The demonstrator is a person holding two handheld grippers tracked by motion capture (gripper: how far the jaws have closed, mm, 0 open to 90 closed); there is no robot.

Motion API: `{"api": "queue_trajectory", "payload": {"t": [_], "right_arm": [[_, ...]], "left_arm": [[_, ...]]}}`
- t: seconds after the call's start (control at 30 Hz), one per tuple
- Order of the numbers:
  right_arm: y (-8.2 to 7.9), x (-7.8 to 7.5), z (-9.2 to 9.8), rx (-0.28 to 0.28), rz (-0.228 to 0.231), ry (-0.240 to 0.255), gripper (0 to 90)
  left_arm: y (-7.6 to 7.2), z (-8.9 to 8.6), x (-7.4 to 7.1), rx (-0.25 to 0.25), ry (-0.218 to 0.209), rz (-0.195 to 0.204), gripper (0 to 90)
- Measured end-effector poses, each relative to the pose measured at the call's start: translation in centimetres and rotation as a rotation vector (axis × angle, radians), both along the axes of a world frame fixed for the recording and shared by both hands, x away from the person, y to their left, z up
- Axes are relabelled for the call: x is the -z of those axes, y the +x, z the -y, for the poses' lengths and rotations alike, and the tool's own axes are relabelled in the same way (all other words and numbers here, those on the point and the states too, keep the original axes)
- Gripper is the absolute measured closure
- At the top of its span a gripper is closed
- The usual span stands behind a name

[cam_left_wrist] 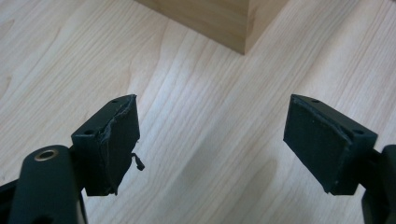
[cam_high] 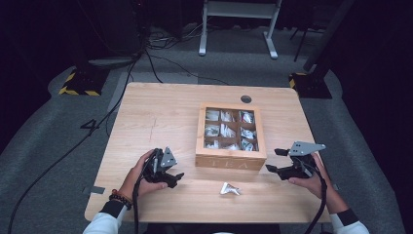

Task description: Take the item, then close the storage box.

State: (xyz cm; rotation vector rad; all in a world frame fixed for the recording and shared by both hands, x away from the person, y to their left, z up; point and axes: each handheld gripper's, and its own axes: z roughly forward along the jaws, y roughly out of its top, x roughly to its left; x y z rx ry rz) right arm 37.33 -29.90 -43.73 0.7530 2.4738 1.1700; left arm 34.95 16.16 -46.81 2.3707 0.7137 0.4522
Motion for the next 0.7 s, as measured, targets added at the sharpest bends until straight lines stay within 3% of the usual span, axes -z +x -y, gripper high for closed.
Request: {"api": "queue_trajectory", "payload": {"t": [0.17,0.4,0.7], "right_arm": [[-0.2,0.6,0.7,0.016,-0.004,-0.008,27.2],[-0.7,1.9,1.3,0.022,-0.001,-0.057,27.0],[-1.3,3.2,2.6,0.041,-0.020,-0.065,27.0]], "left_arm": [[-0.6,-0.9,0.5,-0.001,0.002,-0.004,17.8],[-1.4,-2.1,1.1,-0.022,0.000,-0.009,17.8],[-1.9,-3.8,2.1,-0.054,-0.009,-0.049,18.0]]}}
